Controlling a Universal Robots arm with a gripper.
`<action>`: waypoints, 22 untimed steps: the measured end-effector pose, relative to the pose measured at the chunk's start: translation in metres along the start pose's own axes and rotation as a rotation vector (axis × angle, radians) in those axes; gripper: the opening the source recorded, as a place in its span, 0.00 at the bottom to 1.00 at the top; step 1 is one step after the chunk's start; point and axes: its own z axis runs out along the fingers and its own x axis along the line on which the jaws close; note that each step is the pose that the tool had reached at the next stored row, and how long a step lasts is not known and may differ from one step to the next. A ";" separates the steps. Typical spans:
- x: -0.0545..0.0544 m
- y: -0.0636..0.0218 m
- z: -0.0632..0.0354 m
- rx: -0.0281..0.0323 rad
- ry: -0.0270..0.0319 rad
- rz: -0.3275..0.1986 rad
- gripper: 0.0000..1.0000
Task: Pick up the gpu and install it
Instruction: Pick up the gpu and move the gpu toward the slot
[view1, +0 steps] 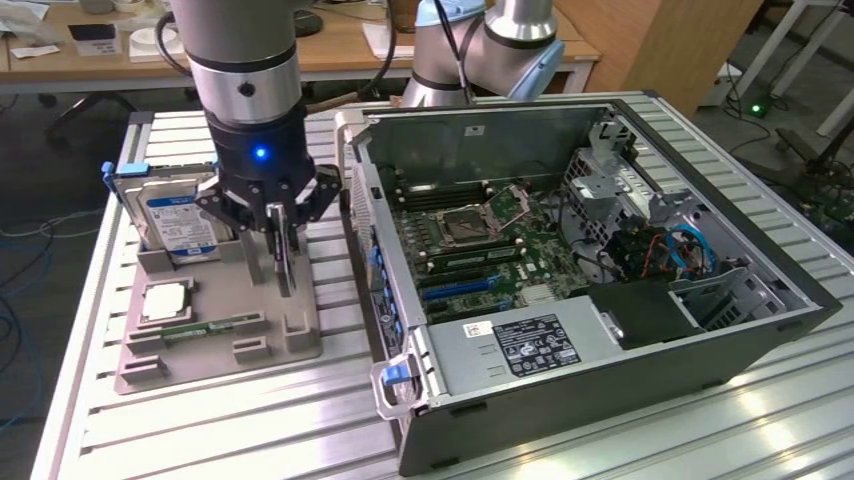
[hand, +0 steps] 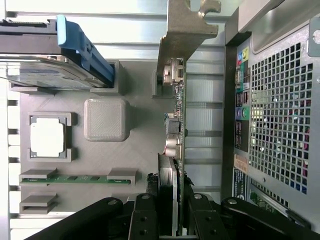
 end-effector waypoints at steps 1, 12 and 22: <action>0.000 0.0000 -0.0005 0.0000 0.0000 0.000 0.28; 0.000 -0.0004 -0.0065 0.0001 0.0000 0.000 0.28; 0.000 -0.0005 -0.0143 0.0000 0.0000 0.000 0.28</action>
